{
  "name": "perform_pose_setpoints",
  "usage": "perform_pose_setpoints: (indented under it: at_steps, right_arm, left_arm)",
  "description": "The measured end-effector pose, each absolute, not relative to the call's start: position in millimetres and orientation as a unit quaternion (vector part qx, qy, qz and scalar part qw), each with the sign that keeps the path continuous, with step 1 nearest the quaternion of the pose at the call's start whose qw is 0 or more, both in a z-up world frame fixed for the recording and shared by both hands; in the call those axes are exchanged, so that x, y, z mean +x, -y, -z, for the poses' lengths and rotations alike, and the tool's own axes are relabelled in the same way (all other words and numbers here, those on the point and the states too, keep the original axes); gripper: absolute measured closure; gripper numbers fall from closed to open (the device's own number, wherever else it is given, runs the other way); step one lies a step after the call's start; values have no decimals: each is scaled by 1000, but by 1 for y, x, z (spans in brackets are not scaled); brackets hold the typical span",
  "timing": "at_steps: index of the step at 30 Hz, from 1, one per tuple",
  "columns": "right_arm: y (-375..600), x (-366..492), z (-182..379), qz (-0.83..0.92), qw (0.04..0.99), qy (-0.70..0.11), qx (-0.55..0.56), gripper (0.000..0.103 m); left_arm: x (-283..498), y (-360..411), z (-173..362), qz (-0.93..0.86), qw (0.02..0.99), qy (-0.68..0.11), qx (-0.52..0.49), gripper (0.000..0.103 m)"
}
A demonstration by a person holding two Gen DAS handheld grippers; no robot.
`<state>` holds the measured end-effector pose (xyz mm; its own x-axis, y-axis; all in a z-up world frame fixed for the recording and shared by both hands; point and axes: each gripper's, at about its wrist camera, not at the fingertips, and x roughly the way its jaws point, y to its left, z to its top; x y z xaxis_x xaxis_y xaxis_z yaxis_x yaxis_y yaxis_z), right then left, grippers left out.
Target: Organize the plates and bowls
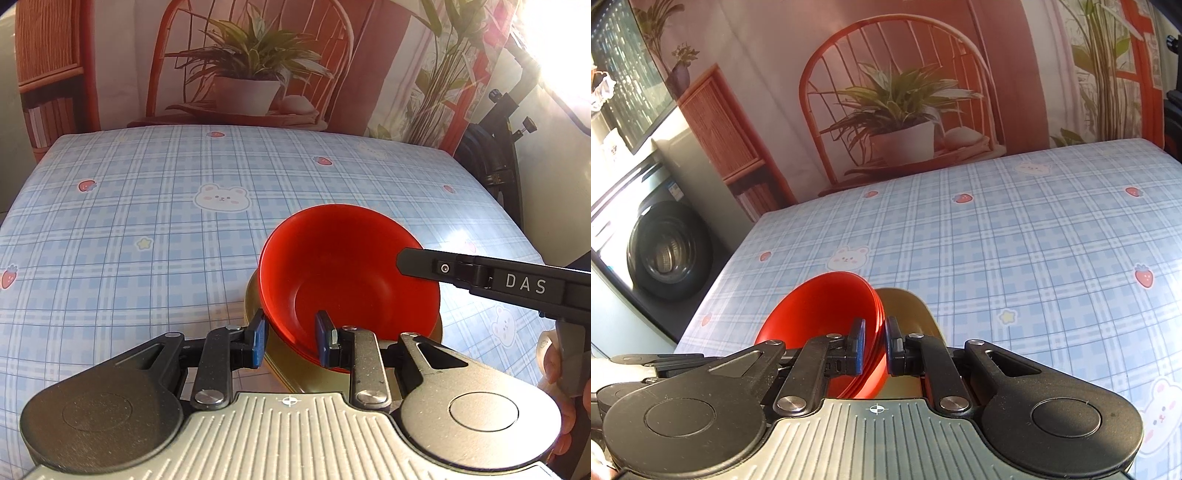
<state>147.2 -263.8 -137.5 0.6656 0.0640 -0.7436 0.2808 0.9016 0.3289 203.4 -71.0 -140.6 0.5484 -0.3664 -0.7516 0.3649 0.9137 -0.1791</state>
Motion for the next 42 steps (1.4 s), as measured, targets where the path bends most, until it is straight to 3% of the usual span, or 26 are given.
perform_pose_setpoints:
  at_steps: [14, 21, 28, 32, 36, 39, 41, 42]
  right_arm:
    - [256, 143, 147, 63, 881, -426, 197, 91]
    - [255, 141, 139, 66, 889, -416, 182, 82]
    - [254, 135, 120, 71, 902, -393, 165, 79]
    - [251, 129, 102, 74, 912, -374, 151, 76]
    - [249, 119, 79, 78, 925, -348, 133, 68]
    - [250, 110, 58, 82, 935, -323, 121, 56]
    - [250, 102, 43, 86, 941, -307, 115, 52]
    - [250, 98, 37, 88, 943, -299, 112, 44]
  left_arm:
    - [198, 71, 145, 195, 884, -424, 8, 75]
    - [191, 71, 136, 184, 892, -412, 17, 73]
    - [183, 69, 113, 175, 905, -386, 23, 71]
    - [173, 70, 93, 168, 917, -360, 29, 63]
    - [159, 69, 70, 165, 929, -329, 31, 61]
    - [146, 70, 49, 162, 940, -297, 32, 49]
    - [137, 70, 34, 157, 948, -275, 29, 36]
    - [132, 70, 27, 154, 952, -265, 27, 32]
